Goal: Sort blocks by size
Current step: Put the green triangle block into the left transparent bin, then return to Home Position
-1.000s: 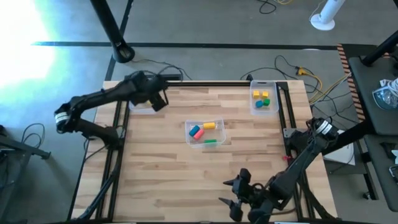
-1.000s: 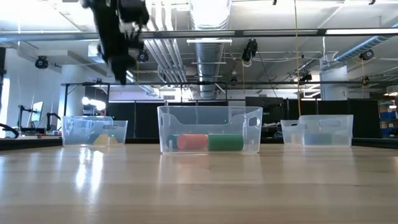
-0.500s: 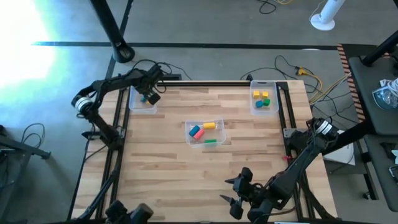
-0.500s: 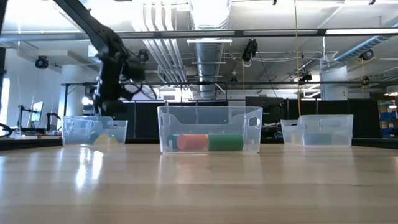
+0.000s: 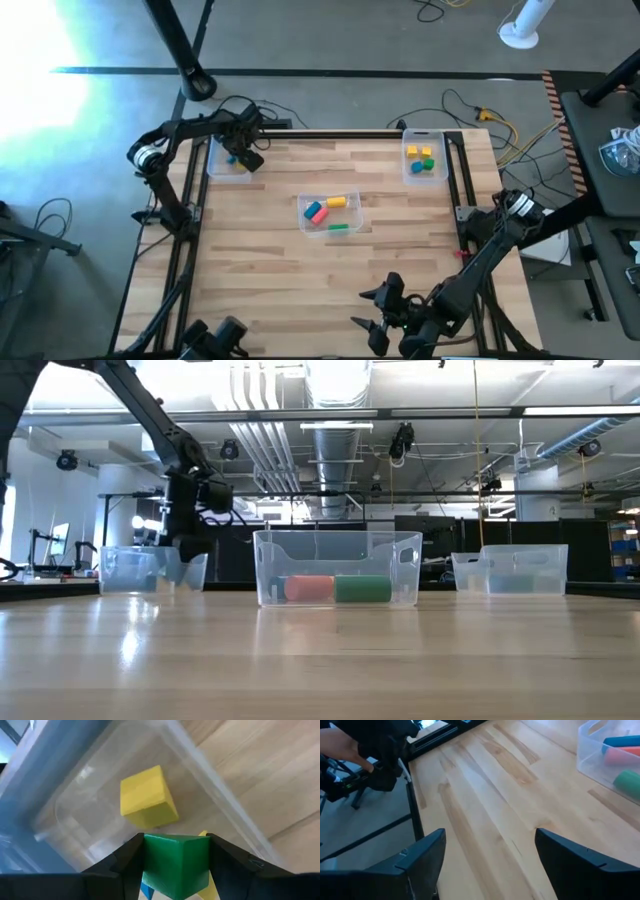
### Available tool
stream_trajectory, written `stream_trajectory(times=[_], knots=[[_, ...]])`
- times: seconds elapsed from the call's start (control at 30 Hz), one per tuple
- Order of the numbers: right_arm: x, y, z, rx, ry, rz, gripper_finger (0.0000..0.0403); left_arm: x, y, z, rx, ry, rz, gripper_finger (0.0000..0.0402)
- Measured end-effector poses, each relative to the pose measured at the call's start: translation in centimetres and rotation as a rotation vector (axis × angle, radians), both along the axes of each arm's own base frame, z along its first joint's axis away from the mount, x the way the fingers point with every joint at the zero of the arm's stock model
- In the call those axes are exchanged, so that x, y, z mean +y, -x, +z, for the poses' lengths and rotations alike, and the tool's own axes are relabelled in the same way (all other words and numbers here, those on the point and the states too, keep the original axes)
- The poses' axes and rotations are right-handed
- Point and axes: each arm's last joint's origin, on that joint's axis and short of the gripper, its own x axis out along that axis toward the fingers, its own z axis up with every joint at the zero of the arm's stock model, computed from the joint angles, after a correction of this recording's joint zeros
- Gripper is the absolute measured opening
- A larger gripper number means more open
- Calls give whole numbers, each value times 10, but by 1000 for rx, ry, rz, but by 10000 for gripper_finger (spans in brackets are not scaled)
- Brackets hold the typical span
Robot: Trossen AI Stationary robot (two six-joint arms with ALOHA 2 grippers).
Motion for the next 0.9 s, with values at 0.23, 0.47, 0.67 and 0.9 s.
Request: stream_trajectory(times=[0.23,0.47,0.67,0.9], knots=[[0,0,0,-3,-22,-14,286,0,1,-3,7,14,-5,196],[0,0,0,0,-19,-14,296,-2,3,-3,15,37,12,228],[-20,-9,2,68,61,-23,306,-9,8,23,-24,-17,6,237],[-69,-40,14,159,274,59,291,-48,20,97,-320,-171,-80,235]])
